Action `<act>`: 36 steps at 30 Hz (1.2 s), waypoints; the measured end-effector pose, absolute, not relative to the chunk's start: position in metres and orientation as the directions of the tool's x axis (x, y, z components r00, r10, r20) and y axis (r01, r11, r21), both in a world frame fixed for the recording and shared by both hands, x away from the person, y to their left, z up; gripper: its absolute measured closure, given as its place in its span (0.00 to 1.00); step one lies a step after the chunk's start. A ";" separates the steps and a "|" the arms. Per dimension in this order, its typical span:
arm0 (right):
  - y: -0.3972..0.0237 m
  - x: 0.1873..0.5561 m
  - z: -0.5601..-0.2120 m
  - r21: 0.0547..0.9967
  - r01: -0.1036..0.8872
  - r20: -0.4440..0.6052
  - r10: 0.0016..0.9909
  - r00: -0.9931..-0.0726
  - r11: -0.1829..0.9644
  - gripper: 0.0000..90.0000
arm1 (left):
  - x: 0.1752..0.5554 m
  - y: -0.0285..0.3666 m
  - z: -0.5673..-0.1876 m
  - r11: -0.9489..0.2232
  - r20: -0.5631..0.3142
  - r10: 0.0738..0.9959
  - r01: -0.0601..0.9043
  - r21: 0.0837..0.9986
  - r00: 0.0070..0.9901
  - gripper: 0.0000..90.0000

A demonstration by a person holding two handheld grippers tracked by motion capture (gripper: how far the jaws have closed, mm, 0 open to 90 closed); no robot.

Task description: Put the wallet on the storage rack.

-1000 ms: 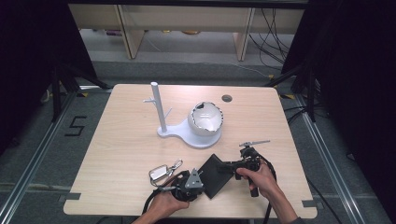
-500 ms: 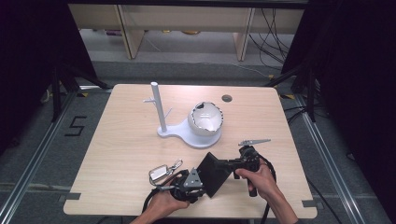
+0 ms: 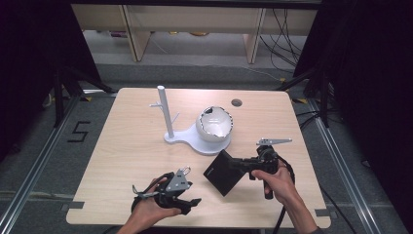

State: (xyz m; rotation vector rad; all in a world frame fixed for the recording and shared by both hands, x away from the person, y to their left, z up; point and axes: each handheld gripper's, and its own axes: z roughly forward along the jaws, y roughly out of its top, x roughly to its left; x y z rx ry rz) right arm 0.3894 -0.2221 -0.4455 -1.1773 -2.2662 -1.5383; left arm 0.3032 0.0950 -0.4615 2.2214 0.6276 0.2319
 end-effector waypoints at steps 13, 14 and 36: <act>-0.246 0.411 -0.415 0.751 0.657 0.507 0.574 -0.643 0.073 0.87 | 0.292 0.157 -0.468 -0.548 -0.020 0.605 0.435 0.714 0.796 0.34; -0.248 0.413 -0.412 0.750 0.657 0.507 0.579 -0.639 0.069 0.87 | 0.291 0.160 -0.470 -0.527 -0.033 0.623 0.451 0.720 0.781 0.33; -0.269 0.476 -0.372 0.788 0.615 0.462 0.677 -0.572 -0.019 0.87 | 0.295 0.196 -0.482 -0.498 -0.033 0.697 0.517 0.696 0.716 0.26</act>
